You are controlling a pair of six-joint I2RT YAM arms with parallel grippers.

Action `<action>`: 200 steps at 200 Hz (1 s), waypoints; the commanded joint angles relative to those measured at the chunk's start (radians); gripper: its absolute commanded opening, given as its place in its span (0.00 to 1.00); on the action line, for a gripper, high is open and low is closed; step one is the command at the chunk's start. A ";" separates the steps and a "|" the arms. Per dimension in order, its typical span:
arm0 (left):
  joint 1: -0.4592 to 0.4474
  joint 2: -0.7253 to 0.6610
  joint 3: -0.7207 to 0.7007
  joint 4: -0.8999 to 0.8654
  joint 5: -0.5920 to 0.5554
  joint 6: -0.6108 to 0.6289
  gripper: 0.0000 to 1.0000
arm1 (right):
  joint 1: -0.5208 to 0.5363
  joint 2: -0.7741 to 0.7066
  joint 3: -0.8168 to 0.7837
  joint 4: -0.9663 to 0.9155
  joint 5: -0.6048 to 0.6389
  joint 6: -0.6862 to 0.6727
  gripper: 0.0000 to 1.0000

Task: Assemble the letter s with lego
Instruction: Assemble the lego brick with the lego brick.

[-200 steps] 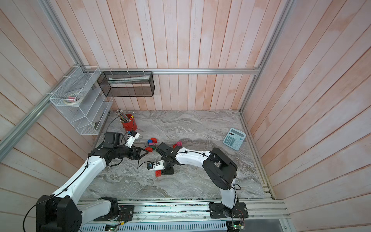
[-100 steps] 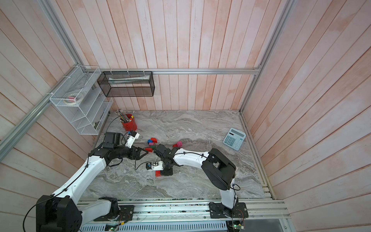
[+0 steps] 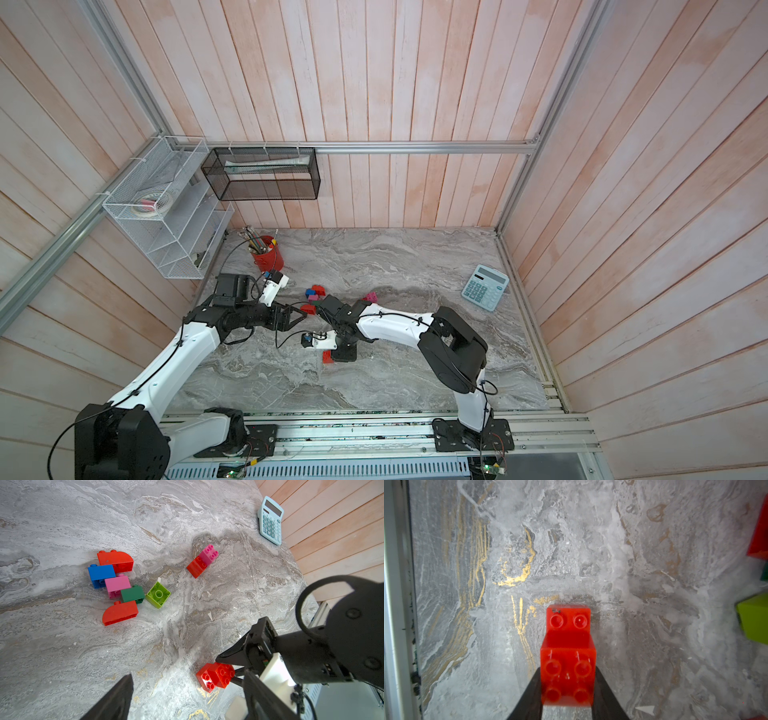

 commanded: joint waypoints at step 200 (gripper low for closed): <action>0.005 0.004 0.015 -0.007 0.002 0.027 0.86 | 0.001 0.031 0.080 -0.086 0.041 0.034 0.58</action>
